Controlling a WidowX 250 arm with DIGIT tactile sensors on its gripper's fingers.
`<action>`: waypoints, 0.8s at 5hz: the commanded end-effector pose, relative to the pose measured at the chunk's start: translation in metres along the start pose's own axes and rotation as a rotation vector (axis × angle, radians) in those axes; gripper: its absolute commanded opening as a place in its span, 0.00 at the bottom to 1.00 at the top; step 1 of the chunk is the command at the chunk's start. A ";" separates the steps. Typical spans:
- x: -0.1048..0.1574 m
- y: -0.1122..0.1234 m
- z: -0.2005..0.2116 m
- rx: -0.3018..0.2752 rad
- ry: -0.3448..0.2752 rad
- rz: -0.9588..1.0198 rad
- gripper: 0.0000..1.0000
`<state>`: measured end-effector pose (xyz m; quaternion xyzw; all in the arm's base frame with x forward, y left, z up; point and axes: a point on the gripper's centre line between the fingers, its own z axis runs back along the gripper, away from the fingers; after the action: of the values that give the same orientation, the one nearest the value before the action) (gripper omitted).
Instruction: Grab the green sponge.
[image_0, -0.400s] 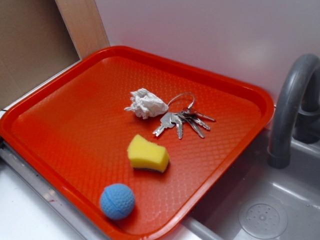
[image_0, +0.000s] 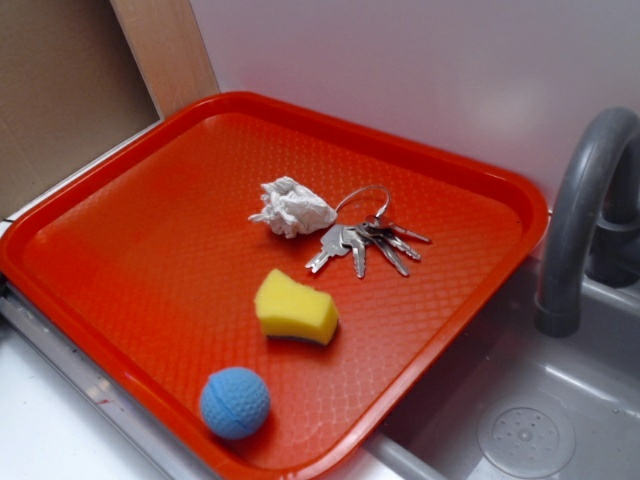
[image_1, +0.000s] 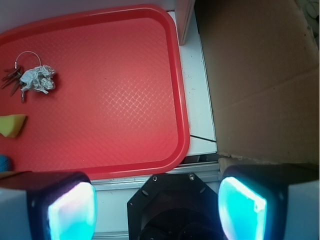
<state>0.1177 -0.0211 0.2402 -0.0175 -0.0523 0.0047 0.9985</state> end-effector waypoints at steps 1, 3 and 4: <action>0.022 -0.075 -0.010 0.028 -0.072 -0.376 1.00; 0.017 -0.164 -0.034 0.043 -0.179 -0.859 1.00; 0.013 -0.202 -0.060 -0.041 -0.184 -0.951 1.00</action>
<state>0.1503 -0.2228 0.1741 0.0001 -0.1178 -0.4479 0.8863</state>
